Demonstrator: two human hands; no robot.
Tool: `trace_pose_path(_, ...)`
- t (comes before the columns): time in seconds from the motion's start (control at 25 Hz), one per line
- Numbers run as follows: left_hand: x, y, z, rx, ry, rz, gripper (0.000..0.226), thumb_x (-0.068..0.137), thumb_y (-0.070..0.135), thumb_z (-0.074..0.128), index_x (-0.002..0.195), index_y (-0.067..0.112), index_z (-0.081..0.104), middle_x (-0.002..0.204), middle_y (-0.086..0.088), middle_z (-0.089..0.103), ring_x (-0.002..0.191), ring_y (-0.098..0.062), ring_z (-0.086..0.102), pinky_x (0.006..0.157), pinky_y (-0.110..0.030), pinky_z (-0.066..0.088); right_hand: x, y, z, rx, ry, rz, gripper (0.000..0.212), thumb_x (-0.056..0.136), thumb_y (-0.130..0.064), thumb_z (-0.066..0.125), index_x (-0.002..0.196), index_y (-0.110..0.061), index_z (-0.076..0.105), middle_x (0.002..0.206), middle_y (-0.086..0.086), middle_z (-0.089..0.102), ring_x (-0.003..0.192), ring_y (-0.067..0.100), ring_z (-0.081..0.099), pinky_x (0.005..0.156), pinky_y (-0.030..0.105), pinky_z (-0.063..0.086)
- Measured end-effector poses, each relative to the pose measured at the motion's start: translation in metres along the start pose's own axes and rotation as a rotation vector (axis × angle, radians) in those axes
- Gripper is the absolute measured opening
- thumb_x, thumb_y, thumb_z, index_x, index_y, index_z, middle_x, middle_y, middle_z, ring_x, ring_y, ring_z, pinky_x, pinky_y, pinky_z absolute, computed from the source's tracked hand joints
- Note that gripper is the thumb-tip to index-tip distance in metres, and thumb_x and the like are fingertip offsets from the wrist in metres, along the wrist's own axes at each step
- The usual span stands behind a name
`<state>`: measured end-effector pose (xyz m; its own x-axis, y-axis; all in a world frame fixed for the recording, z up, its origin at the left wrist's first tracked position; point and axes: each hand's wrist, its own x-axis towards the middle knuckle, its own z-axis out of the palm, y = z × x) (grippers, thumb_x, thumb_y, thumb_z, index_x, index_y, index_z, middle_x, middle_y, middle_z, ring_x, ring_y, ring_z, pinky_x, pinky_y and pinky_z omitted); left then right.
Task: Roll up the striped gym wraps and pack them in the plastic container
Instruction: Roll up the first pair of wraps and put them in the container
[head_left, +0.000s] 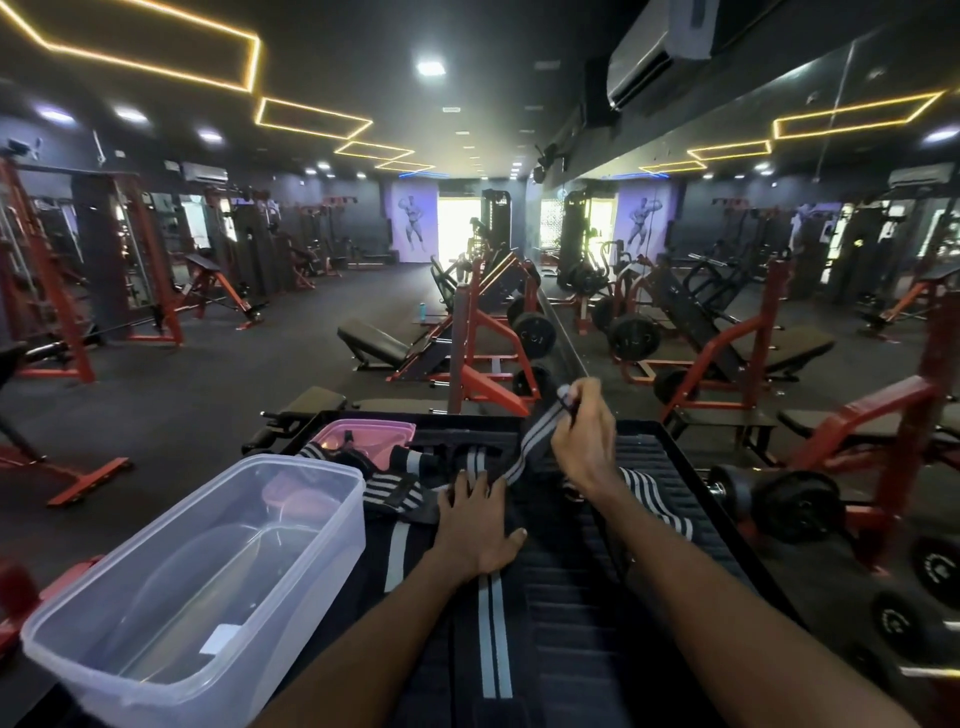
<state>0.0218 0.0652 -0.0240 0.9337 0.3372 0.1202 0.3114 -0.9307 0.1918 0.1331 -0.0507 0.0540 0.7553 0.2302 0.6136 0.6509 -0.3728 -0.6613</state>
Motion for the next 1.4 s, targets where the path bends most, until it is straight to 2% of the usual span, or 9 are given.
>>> trace_pose_path(0.16,0.000,0.004,-0.001,-0.031,0.070,-0.001,0.083,0.089,0.046,0.056,0.155,0.015,0.016,0.164,-0.014,0.012,0.150,-0.039,0.010,0.120,-0.059,0.015,0.017,-0.027,-0.020,0.164,0.134,-0.034,0.037,0.089,0.005,0.051,0.123,-0.011,0.047,0.107,0.008,0.060,0.094,0.022,0.059,0.077,0.036,0.051)
trace_pose_path(0.32,-0.003,0.002,-0.002,-0.115,0.084,-0.029,0.086,0.089,0.044,0.057,0.156,0.018,0.009,0.166,-0.009,0.007,0.150,-0.039,0.009,0.117,-0.063,0.017,0.026,-0.044,-0.030,0.181,0.317,-0.104,0.034,0.087,0.010,0.048,0.117,-0.003,0.054,0.102,0.005,0.057,0.092,0.016,0.055,0.077,0.023,0.042)
trace_pose_path(0.52,-0.004,-0.008,0.000,-0.102,0.096,-0.019,0.085,0.087,0.049,0.053,0.155,0.024,0.008,0.164,-0.007,0.014,0.145,-0.040,0.023,0.113,-0.062,0.029,0.036,-0.043,-0.038,0.089,0.451,-0.076,0.040,0.084,0.018,0.044,0.119,0.002,0.054,0.108,0.019,0.059,0.089,0.015,0.053,0.078,0.025,0.046)
trace_pose_path(0.68,-0.008,-0.014,0.003,-0.136,0.030,-0.083,0.082,0.089,0.044,0.052,0.155,0.024,0.007,0.165,-0.008,0.011,0.145,-0.046,0.019,0.109,-0.064,0.033,0.044,-0.039,-0.060,0.085,0.565,0.078,0.040,0.086,0.018,0.041,0.121,0.001,0.053,0.109,0.016,0.058,0.088,0.016,0.047,0.068,0.005,0.035)
trace_pose_path(0.96,-0.007,-0.018,0.006,-0.121,-0.022,-0.121,0.080,0.092,0.046,0.047,0.157,0.023,0.006,0.166,-0.009,0.008,0.145,-0.050,0.018,0.114,-0.060,0.025,0.044,-0.024,-0.070,0.262,0.584,0.245,0.038,0.083,0.013,0.040,0.115,-0.005,0.050,0.108,0.015,0.060,0.093,0.027,0.055,0.069,0.024,0.032)
trace_pose_path(1.12,0.000,-0.019,0.004,-0.141,-0.083,-0.174,0.076,0.091,0.049,0.046,0.155,0.023,0.013,0.164,-0.010,0.015,0.142,-0.051,0.022,0.114,-0.060,0.025,0.036,-0.006,-0.064,0.288,0.315,0.265,0.029,0.087,0.003,0.047,0.109,-0.014,0.053,0.093,0.002,0.060,0.092,0.028,0.062,0.077,0.043,0.050)
trace_pose_path(1.24,0.001,-0.014,0.003,-0.130,-0.094,-0.189,0.075,0.092,0.049,0.044,0.155,0.020,0.015,0.163,-0.011,0.017,0.142,-0.049,0.022,0.115,-0.060,0.023,0.018,0.012,-0.050,-0.092,-0.097,0.267,0.014,0.089,-0.009,0.055,0.100,-0.018,0.055,0.100,0.007,0.064,0.099,0.033,0.063,0.081,0.040,0.048)
trace_pose_path(1.32,0.000,-0.012,0.003,-0.140,-0.076,-0.190,0.074,0.093,0.048,0.044,0.154,0.018,0.015,0.163,-0.012,0.017,0.143,-0.048,0.023,0.115,-0.059,0.022,0.007,0.022,-0.045,-0.367,-0.324,0.318,0.024,0.090,-0.020,0.060,0.111,-0.017,0.052,0.118,0.014,0.059,0.113,0.040,0.058,0.089,0.046,0.048)
trace_pose_path(1.4,-0.001,-0.013,0.004,-0.164,-0.051,-0.203,0.074,0.092,0.047,0.044,0.154,0.018,0.016,0.162,-0.012,0.020,0.142,-0.047,0.025,0.114,-0.059,0.024,-0.002,0.027,-0.036,-0.720,-0.306,0.141,0.048,0.084,-0.023,0.069,0.125,-0.013,0.047,0.135,0.018,0.047,0.124,0.042,0.049,0.098,0.054,0.043)
